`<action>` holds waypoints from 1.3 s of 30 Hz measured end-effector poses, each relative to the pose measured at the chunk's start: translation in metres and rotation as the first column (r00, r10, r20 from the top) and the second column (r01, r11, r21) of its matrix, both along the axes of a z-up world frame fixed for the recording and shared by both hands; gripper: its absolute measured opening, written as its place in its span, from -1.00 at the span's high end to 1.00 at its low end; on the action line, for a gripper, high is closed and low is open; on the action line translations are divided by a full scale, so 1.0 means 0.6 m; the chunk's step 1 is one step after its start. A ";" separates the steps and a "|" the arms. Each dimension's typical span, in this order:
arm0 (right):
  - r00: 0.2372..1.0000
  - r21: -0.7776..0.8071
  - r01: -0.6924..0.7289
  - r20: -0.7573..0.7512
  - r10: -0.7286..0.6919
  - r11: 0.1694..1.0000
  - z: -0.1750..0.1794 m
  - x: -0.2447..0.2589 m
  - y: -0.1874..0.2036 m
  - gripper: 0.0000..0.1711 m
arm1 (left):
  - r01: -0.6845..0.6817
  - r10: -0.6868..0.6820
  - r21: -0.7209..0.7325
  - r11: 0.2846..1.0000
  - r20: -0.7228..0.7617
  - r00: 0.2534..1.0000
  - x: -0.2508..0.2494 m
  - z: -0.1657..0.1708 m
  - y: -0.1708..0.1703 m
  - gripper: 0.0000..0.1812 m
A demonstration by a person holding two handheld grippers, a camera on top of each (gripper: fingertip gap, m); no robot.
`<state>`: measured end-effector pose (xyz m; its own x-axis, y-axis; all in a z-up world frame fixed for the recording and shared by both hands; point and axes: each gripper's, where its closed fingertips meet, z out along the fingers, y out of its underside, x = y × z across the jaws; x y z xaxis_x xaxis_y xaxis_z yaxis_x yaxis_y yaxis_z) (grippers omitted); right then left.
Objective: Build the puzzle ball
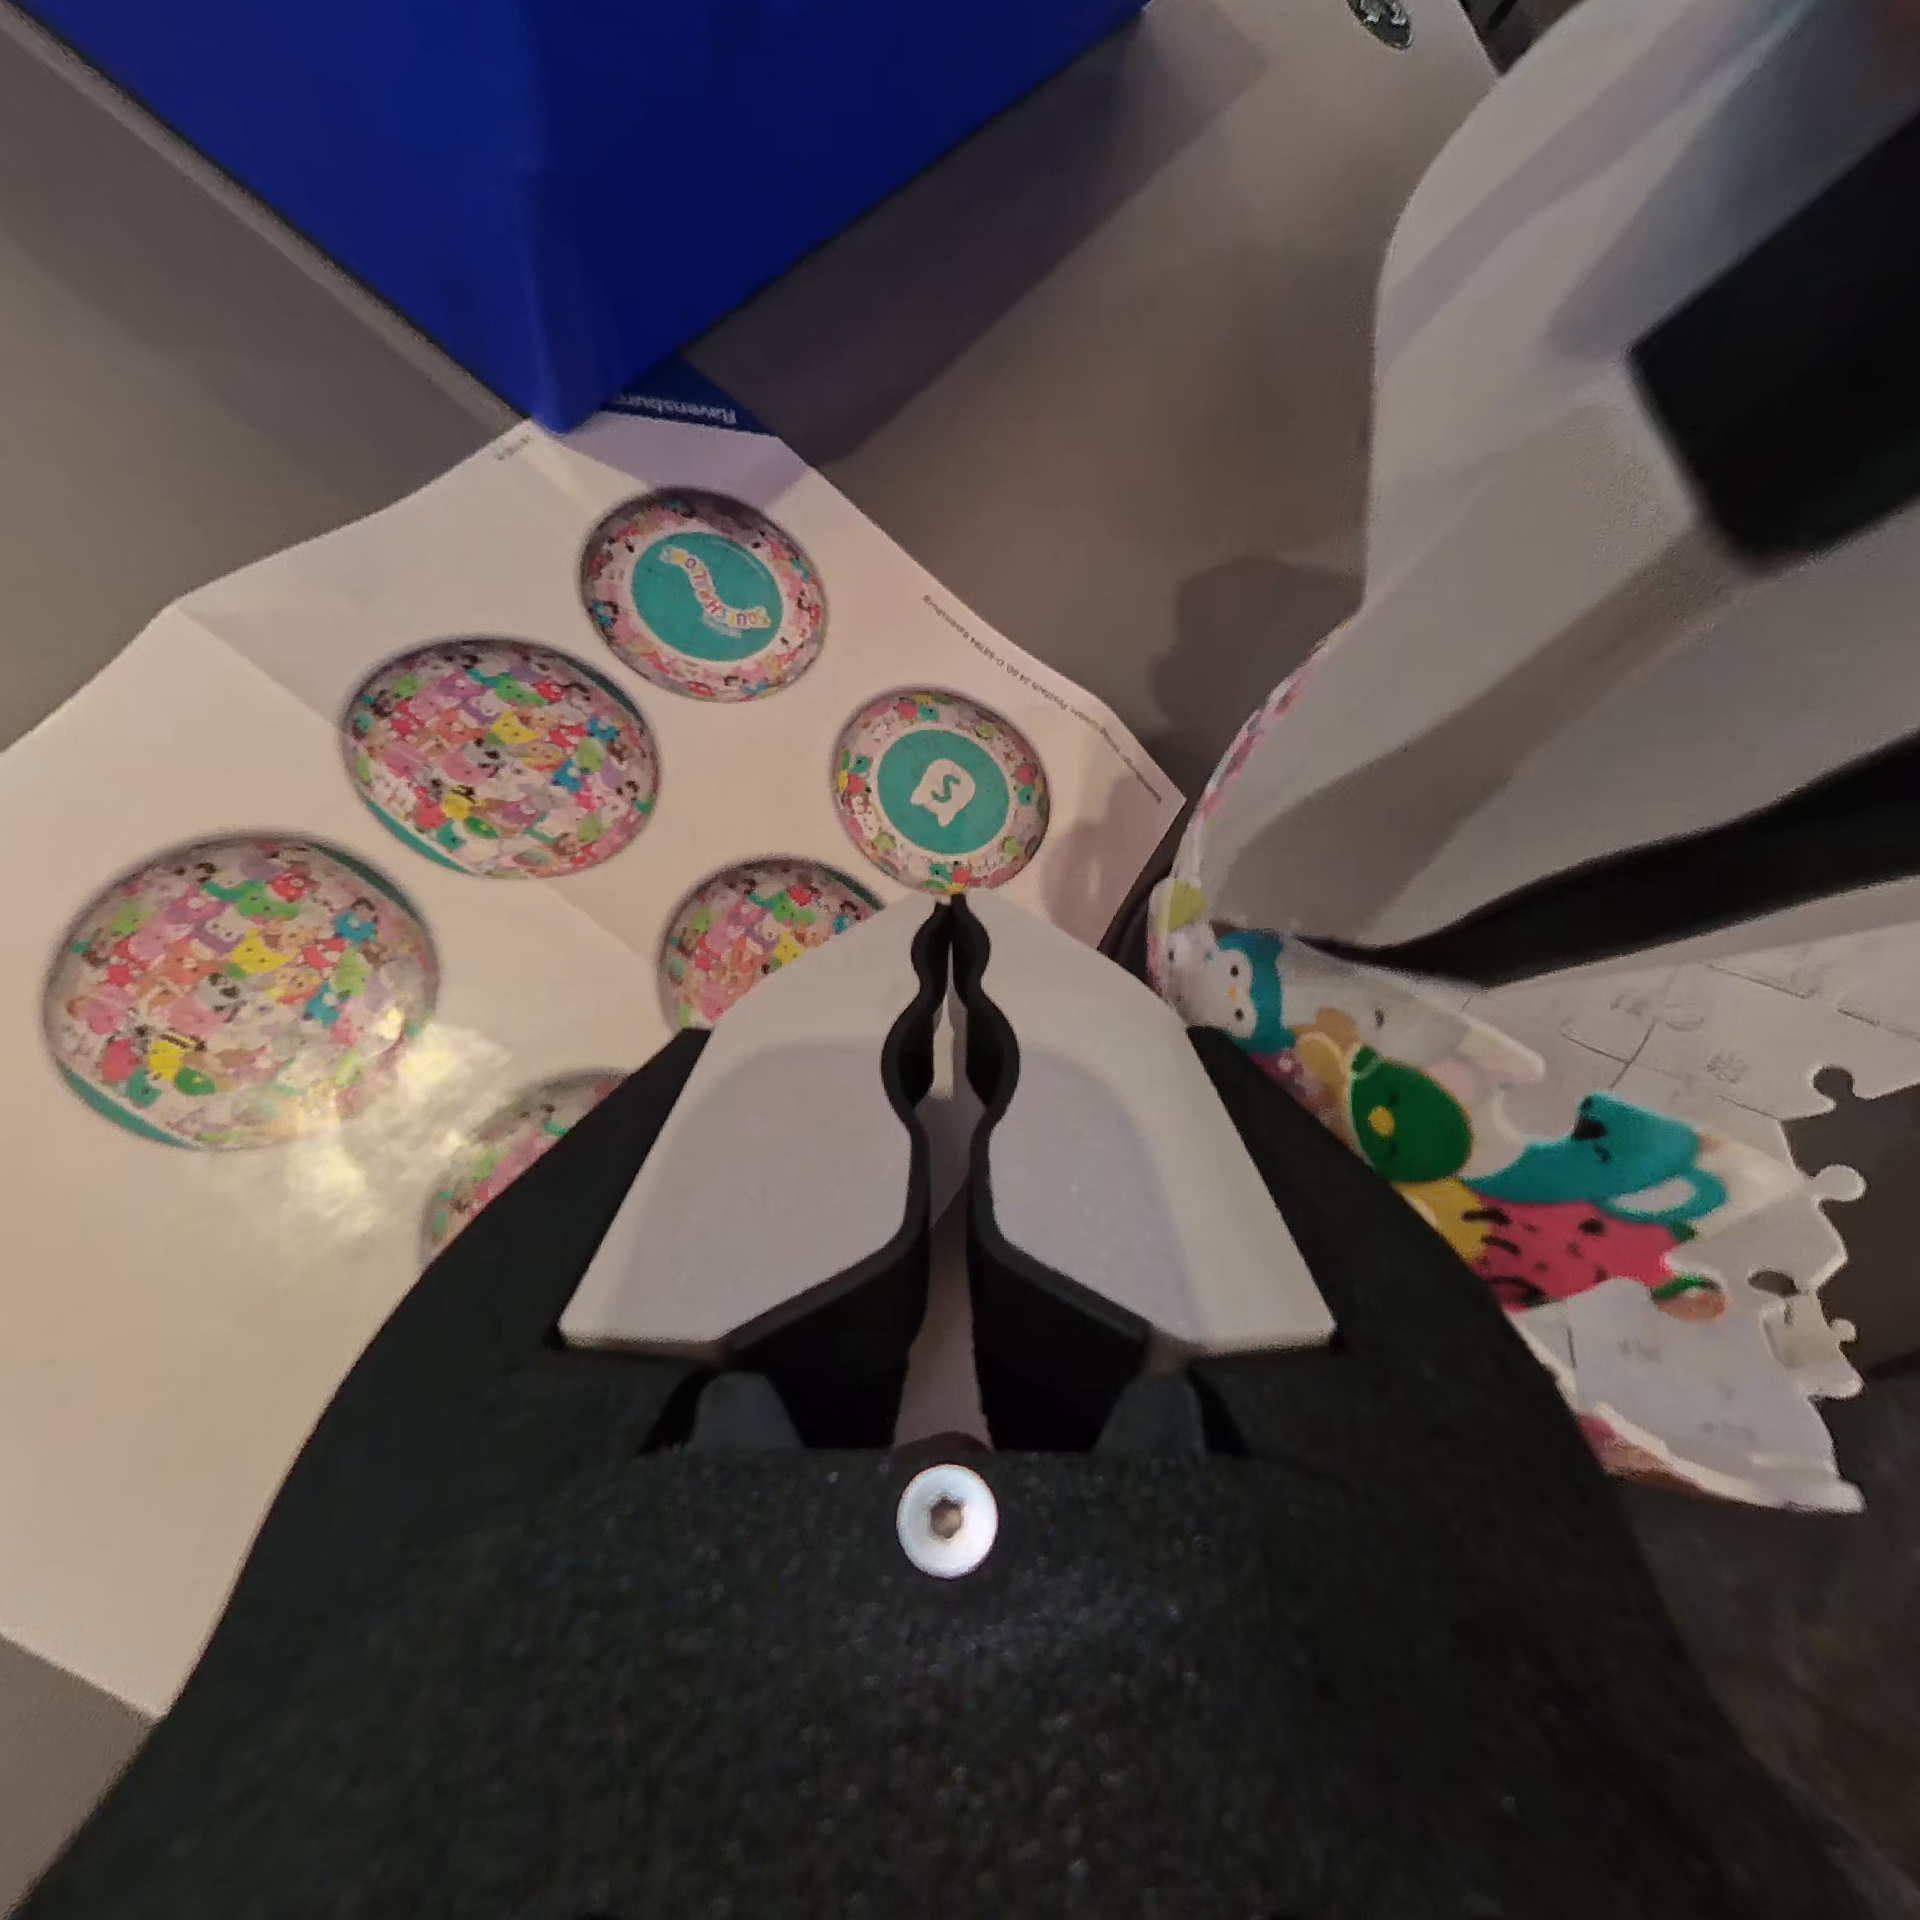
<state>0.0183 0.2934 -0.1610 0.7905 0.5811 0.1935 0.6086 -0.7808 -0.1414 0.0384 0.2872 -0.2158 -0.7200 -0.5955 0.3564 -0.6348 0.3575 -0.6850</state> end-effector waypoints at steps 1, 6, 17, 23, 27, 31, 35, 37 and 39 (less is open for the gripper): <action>1.000 0.006 -0.004 0.010 0.004 1.000 0.004 0.001 0.000 0.87 | 0.000 0.000 -0.001 1.000 -0.006 1.000 -0.002 -0.001 0.002 1.00; 0.988 0.146 -0.119 0.119 0.102 0.982 0.058 -0.013 0.008 1.00 | -0.014 0.012 -0.043 0.999 -0.044 0.999 -0.018 0.002 0.017 1.00; 0.662 0.016 -0.701 0.385 0.643 0.713 0.020 -0.069 0.002 1.00 | -0.068 0.067 -0.069 0.995 -0.014 0.998 -0.028 0.015 0.028 1.00; 0.616 -0.116 -0.699 0.404 0.677 0.705 0.001 -0.051 -0.004 1.00 | -0.052 0.051 -0.054 0.997 -0.017 0.999 -0.028 0.012 0.020 1.00; 0.769 0.197 -0.600 0.408 0.492 0.775 0.119 -0.068 -0.001 1.00 | -0.096 0.096 -0.040 0.995 -0.009 0.995 -0.024 0.014 0.039 1.00; 0.967 0.592 -0.199 -0.012 0.255 0.781 0.195 -0.098 -0.073 0.95 | -0.210 0.210 -0.004 0.978 0.049 0.977 -0.014 0.042 0.088 1.00; 0.947 0.739 0.150 -0.299 0.120 0.656 0.134 -0.095 -0.153 0.65 | -0.361 0.355 0.049 0.931 0.097 0.930 -0.023 0.093 0.132 0.84; 0.911 0.709 0.278 -0.408 0.056 0.648 0.068 -0.099 -0.181 0.21 | -0.409 0.399 0.088 0.908 0.110 0.910 -0.041 0.102 0.139 0.79; 0.888 0.624 0.351 -0.459 -0.037 0.698 0.003 -0.102 -0.201 0.13 | -0.423 0.414 0.114 0.899 0.095 0.905 -0.064 0.093 0.137 0.76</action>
